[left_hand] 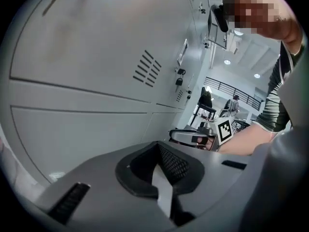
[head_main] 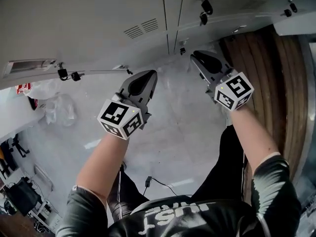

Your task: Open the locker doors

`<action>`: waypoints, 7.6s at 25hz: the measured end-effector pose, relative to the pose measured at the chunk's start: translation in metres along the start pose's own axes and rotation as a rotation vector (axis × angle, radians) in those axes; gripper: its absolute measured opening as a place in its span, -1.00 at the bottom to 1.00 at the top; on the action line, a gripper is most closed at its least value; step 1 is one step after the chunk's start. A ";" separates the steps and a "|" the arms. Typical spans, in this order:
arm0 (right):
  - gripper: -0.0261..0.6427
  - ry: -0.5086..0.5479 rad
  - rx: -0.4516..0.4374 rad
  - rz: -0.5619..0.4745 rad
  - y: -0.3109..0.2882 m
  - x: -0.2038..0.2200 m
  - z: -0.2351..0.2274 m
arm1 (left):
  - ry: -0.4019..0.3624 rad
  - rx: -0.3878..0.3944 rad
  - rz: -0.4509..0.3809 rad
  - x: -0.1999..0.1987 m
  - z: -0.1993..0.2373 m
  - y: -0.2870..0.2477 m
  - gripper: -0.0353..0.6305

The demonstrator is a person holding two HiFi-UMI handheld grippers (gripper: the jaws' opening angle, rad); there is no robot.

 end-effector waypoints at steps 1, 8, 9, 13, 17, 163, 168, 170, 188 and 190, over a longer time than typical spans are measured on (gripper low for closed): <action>-0.73 0.003 -0.002 0.004 -0.001 0.011 -0.004 | 0.002 -0.001 0.006 0.011 0.003 -0.005 -0.90; -0.73 0.011 0.021 0.039 -0.011 0.079 -0.027 | 0.020 0.008 0.029 0.067 0.015 -0.032 -0.90; -0.73 0.017 0.027 0.047 -0.013 0.086 -0.030 | 0.023 0.013 0.028 0.073 0.017 -0.034 -0.90; -0.72 0.025 0.064 0.059 -0.028 0.101 -0.042 | 0.030 0.021 0.025 0.089 0.028 -0.035 -0.90; -0.65 0.048 0.084 0.077 -0.043 0.107 -0.046 | 0.040 0.023 0.031 0.098 0.037 -0.029 -0.90; -0.66 0.034 0.550 0.198 0.250 0.132 -0.118 | 0.157 0.074 0.070 0.154 0.005 -0.025 -0.90; -0.77 0.047 0.658 0.172 0.268 0.124 -0.141 | 0.146 0.080 0.065 0.150 0.003 -0.026 -0.90; -0.81 0.038 0.721 0.154 0.272 0.119 -0.153 | 0.145 0.079 0.064 0.148 0.002 -0.026 -0.90; -0.81 -0.103 0.820 0.128 0.280 0.143 -0.136 | 0.129 0.073 0.054 0.150 0.001 -0.015 -0.90; -0.81 -0.103 0.774 0.163 0.270 0.155 -0.121 | 0.125 0.073 0.054 0.150 0.001 -0.015 -0.90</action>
Point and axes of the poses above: the fingertips, and each gripper's own axes: y backward along the fingers, z to its left, x out of its underside, the point moved 4 cm from there along y, backward along the fingers, and after that the axes turned 12 degrees about -z, right-handed, at the moved point
